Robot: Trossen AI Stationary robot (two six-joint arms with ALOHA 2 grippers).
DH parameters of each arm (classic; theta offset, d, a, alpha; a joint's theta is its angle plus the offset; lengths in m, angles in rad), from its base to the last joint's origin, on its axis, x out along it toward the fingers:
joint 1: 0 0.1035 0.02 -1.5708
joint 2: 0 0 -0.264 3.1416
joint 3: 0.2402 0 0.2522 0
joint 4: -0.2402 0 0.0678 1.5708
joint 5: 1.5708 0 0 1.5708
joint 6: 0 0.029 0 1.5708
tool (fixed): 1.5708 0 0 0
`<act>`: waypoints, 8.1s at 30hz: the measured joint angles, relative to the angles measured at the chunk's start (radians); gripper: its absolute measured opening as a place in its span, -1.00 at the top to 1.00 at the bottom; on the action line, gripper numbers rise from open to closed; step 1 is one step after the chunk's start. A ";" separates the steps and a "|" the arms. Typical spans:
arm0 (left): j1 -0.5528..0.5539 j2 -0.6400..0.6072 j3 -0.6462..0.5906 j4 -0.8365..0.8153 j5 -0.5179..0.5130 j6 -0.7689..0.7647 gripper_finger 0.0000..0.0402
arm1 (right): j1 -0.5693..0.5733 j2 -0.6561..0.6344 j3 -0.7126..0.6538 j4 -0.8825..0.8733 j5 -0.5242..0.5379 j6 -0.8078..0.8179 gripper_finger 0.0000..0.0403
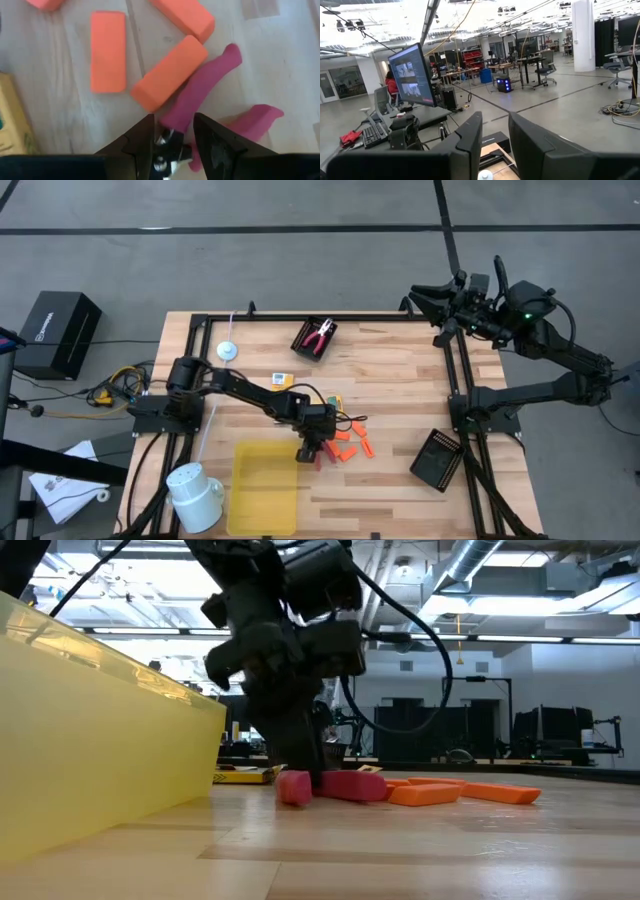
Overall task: Pick & Place School Supplies
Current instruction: Put the red puncher into the top black bin, then put the yellow crayon box into the yellow bin
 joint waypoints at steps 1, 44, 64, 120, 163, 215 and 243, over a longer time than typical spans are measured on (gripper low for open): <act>-0.001 0.011 0.005 0.000 0.012 -0.002 0.33 | 0.000 0.000 0.000 0.000 0.000 0.000 0.56; 0.344 -0.282 0.010 -0.112 -0.352 -0.345 0.76 | -0.001 0.000 0.000 0.048 0.000 -0.055 0.56; 0.653 -0.235 0.009 0.167 -0.320 -0.458 0.77 | -0.001 0.000 0.000 0.046 0.000 -0.052 0.56; 0.684 -0.107 -0.034 0.216 -0.315 -0.578 0.00 | -0.001 0.000 0.000 0.022 0.000 -0.026 0.56; 0.109 -0.609 -0.034 0.329 0.014 -0.339 0.48 | 0.100 0.154 0.000 0.030 -0.106 0.122 0.56; 0.396 -0.773 -0.482 0.178 -0.046 -0.340 0.51 | 0.113 0.674 -0.437 0.471 -0.170 0.790 0.56; 0.439 -0.919 -0.634 0.280 -0.046 -0.412 0.51 | 0.068 0.661 -0.494 0.200 -0.080 0.864 0.56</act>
